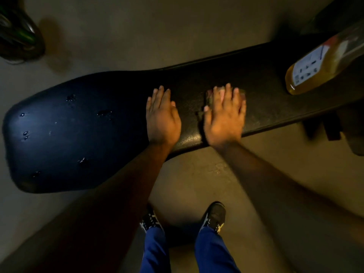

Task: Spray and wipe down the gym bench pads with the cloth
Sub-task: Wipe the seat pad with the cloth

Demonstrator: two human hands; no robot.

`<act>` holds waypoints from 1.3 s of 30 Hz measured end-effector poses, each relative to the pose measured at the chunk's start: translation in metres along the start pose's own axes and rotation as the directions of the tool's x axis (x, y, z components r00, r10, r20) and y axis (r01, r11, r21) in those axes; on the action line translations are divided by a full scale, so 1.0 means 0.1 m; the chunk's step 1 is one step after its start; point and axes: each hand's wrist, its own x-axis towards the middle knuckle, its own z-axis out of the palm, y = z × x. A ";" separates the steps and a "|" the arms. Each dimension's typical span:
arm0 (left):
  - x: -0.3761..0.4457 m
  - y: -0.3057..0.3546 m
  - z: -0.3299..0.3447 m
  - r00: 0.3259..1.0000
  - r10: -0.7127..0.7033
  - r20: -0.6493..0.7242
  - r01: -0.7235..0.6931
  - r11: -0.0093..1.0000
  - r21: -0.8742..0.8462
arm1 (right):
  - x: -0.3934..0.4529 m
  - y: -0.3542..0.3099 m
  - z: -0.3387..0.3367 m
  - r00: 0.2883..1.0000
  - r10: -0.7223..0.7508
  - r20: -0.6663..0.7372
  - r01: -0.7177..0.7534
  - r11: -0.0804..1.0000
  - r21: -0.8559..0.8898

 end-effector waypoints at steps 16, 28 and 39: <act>-0.28 -0.95 -0.83 0.989 0.097 0.109 -0.110 0.986 0.128 | -0.43 -0.61 0.09 0.721 -0.636 0.275 0.659 0.752 0.011; -0.20 -1.37 -0.90 0.999 0.019 0.048 -0.033 0.950 0.310 | -0.15 -1.03 0.17 0.815 -0.527 0.242 0.550 0.834 -0.034; -0.17 -1.38 -0.90 0.995 -0.013 0.096 -0.019 0.944 0.329 | 0.51 -1.26 0.19 0.863 -0.467 0.192 0.475 0.880 0.005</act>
